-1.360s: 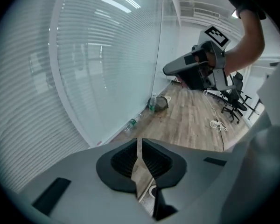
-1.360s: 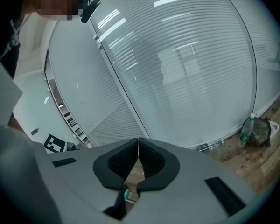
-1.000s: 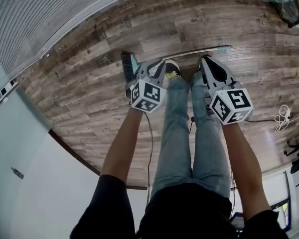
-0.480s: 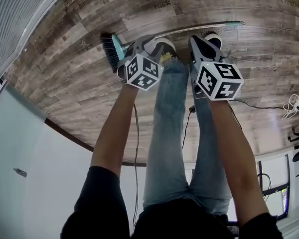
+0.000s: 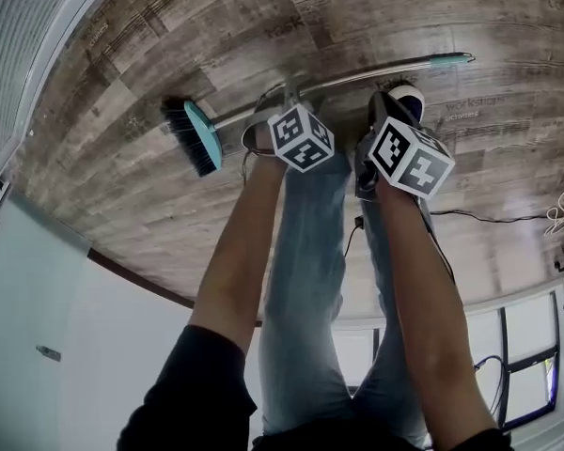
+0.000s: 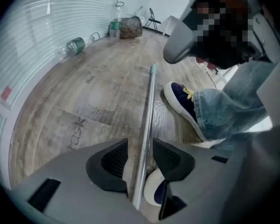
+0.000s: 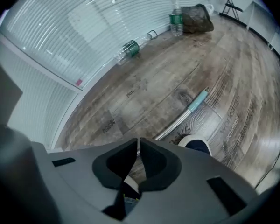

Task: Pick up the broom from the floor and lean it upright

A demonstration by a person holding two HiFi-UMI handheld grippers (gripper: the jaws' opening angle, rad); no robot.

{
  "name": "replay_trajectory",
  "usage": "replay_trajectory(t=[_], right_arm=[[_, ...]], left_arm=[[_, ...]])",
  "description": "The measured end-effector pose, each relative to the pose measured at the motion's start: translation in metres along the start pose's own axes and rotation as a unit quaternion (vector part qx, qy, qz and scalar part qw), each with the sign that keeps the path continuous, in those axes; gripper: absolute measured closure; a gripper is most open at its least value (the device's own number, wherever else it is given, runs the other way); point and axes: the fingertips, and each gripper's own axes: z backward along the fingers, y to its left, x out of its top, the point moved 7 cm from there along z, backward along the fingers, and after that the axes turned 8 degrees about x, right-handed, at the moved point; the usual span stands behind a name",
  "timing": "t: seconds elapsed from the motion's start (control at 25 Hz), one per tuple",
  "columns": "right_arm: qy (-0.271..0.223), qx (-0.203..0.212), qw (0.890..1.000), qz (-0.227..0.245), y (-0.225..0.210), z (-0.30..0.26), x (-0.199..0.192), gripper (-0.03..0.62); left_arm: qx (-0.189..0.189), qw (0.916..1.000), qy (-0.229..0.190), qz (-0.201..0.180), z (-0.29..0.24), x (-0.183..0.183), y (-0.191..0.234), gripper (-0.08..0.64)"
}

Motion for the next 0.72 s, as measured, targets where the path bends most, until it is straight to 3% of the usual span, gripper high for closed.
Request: replay_trajectory(t=[0.2, 0.36, 0.72], right_arm=[[-0.014, -0.004, 0.999, -0.035, -0.016, -0.029, 0.006, 0.569], [-0.014, -0.007, 0.999, -0.050, -0.019, -0.038, -0.001, 0.569], [0.005, 0.001, 0.999, -0.049, -0.022, -0.039, -0.007, 0.569]], left_arm=[[-0.005, 0.9993, 0.037, -0.007, -0.041, -0.003, -0.013, 0.388], [0.020, 0.9973, 0.060, -0.037, -0.054, -0.008, -0.021, 0.390], [0.046, 0.9950, 0.083, -0.030, -0.058, -0.005, -0.018, 0.459]])
